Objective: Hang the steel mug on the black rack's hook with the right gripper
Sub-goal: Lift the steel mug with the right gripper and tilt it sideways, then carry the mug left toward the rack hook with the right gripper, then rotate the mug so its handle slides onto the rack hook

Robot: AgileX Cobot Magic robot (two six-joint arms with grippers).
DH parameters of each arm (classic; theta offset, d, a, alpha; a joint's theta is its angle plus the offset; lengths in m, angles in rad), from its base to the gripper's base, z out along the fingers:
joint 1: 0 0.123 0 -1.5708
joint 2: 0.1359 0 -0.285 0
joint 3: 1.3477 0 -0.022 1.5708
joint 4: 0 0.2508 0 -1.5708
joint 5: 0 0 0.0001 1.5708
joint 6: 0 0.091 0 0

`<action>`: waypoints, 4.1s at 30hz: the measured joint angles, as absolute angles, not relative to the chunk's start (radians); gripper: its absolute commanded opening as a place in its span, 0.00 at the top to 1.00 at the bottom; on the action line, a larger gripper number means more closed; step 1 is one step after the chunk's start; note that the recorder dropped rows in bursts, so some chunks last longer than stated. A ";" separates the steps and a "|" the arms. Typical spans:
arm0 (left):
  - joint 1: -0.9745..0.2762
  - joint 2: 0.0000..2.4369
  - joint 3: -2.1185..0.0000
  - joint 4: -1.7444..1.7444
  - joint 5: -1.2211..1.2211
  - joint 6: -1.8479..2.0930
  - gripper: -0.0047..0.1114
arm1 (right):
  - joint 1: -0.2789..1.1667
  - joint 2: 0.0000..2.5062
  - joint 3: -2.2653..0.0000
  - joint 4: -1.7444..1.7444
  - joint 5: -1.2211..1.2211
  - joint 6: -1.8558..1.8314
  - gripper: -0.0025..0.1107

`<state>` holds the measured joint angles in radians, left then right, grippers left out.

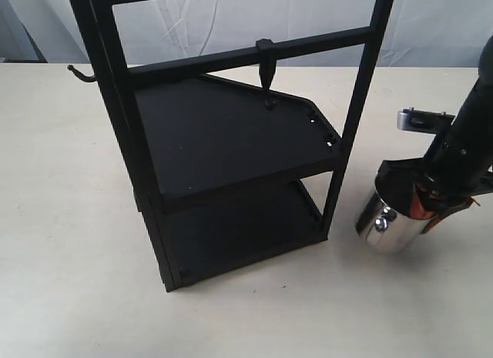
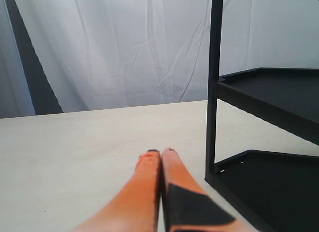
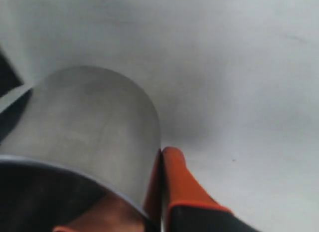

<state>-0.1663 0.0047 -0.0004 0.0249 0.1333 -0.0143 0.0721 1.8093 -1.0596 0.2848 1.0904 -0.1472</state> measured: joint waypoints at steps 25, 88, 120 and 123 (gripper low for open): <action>-0.166 0.005 0.000 0.025 0.133 -0.014 0.95 | 0.074 1.352 -0.765 1.210 1.224 -0.457 0.99; -0.166 0.005 0.000 0.025 0.133 -0.014 0.95 | 0.183 1.561 -0.769 1.474 1.071 -0.382 0.99; -0.166 0.005 0.000 0.025 0.133 -0.014 0.95 | 0.183 1.562 -0.768 1.482 1.126 -0.491 0.67; -0.166 0.005 0.000 0.025 0.133 -0.014 0.95 | 0.170 1.562 -0.766 1.480 1.130 -0.491 0.67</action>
<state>-0.1663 0.0047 -0.0004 0.0249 0.1333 -0.0143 0.1698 1.5625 -0.7657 1.4802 1.1297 -0.4908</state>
